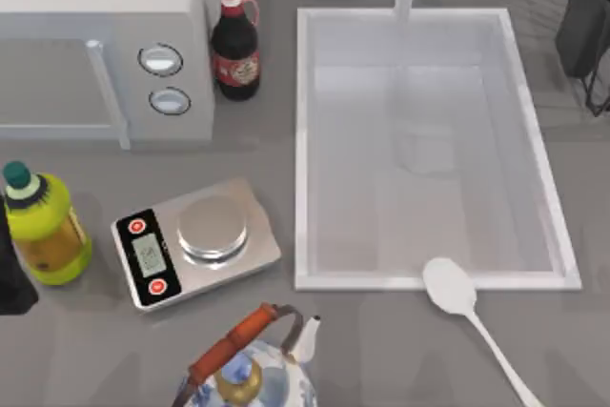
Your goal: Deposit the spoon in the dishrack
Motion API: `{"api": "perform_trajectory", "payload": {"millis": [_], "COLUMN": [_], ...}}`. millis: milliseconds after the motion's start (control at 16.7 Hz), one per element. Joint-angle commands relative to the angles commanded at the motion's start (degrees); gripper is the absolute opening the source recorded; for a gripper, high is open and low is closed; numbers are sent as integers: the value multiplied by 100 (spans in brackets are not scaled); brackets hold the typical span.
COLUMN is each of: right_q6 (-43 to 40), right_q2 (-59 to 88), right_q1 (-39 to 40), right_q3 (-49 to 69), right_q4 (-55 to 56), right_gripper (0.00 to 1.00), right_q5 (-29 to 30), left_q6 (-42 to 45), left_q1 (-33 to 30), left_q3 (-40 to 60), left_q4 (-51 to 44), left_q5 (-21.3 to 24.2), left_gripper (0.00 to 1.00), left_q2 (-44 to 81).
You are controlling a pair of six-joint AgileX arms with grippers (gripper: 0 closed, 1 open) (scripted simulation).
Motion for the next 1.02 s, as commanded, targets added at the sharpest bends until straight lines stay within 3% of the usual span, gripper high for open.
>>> {"api": "perform_trajectory", "payload": {"millis": [420,1020], "right_q6": [110,685], "right_q2": [927,5978], "right_q1": [502,2623], "right_q3": [758,3791], "right_q4": [-771,-4115], "right_gripper": [100,100], "right_q5": [31,34], "left_q6": [0,0], "left_q1": [0,0], "left_q3": [0,0], "left_q4": [0,0], "left_q5": [0,0], "left_gripper": [100,100], "left_q2": [0,0]}}
